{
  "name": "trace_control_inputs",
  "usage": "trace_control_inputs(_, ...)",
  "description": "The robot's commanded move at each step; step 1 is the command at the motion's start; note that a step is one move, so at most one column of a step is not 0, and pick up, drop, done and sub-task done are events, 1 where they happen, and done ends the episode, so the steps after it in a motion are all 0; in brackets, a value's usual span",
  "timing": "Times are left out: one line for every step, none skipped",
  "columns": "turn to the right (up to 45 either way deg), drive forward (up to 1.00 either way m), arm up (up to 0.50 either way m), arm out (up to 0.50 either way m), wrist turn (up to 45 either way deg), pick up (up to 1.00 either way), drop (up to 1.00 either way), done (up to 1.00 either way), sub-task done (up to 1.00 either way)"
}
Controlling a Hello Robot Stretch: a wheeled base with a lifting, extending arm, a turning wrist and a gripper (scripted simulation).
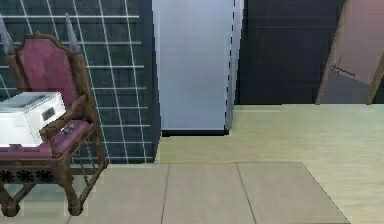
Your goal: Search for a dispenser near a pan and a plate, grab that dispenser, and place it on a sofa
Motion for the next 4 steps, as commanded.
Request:
trace_control_inputs(6.0, 0.0, 0.0, 0.0, 0.0, 0.0, 0.0, 0.0, 0.0)
trace_control_inputs(-45.0, 0.0, 0.0, 0.0, 0.0, 0.0, 0.0, 0.0, 0.0)
trace_control_inputs(-45.0, 0.0, 0.0, 0.0, 0.0, 0.0, 0.0, 0.0, 0.0)
trace_control_inputs(-12.0, 0.0, 0.0, 0.0, 0.0, 0.0, 0.0, 0.0, 0.0)
